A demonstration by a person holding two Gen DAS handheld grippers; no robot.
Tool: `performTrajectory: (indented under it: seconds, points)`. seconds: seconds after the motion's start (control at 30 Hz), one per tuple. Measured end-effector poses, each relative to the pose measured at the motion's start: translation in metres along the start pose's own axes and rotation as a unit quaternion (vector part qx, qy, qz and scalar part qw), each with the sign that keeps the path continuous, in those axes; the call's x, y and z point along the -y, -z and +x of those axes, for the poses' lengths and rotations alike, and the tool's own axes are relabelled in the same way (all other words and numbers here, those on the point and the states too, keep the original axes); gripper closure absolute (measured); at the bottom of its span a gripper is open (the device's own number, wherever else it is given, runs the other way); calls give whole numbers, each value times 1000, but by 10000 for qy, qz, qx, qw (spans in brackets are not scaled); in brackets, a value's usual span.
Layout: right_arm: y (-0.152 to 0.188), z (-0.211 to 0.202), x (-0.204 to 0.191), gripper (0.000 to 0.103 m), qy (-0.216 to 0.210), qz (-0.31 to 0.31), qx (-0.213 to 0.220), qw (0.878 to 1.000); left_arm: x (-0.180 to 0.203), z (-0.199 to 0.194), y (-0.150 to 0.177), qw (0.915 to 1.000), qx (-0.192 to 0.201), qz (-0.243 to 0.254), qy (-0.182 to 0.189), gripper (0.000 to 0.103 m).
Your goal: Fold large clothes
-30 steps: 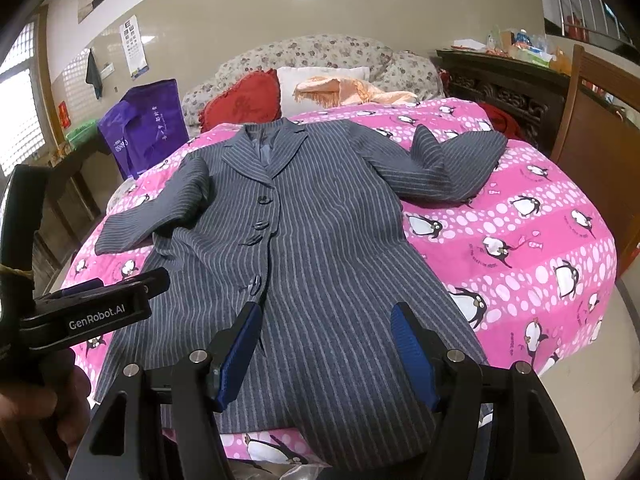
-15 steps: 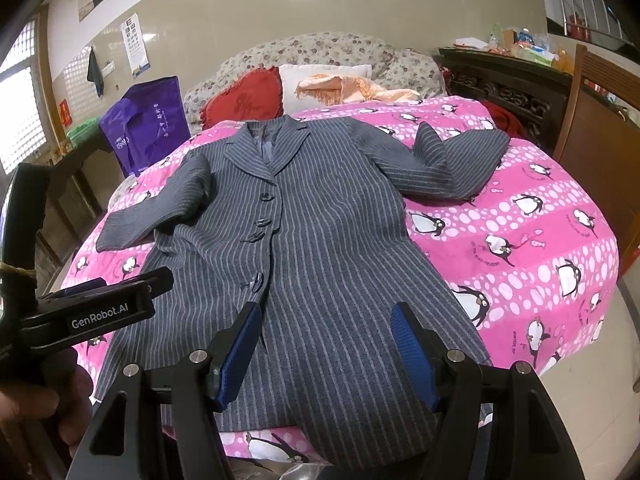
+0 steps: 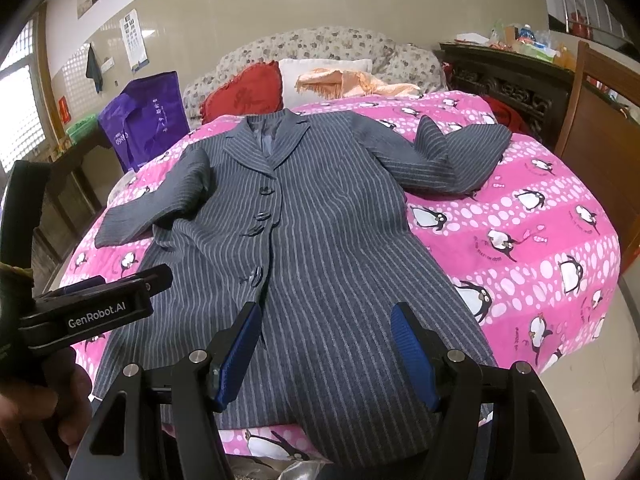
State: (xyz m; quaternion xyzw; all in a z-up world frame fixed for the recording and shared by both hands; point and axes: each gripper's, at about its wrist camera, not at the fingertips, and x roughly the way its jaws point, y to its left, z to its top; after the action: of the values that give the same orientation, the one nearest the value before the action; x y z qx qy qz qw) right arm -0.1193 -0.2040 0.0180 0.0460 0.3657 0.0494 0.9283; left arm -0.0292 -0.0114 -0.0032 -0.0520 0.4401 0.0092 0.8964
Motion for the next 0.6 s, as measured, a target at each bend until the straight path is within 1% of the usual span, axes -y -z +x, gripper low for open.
performTrajectory:
  seconds: [0.1,0.37,0.53,0.6]
  points:
    - [0,4,0,38,-23,29,-62,10000,1,2,2,10000,-13,35,-11,0]
    - [2,28,-2,38,-106,57,-401,9991,3,20,6,9998,-162,112,-79,0]
    - [5,49,5,38,-163,160,-677,9974,-1,35,4,9995,-276,28,-144,0]
    - [5,56,8,38,-157,199,-723,9971,-3,40,1,9994,-270,11,-194,0]
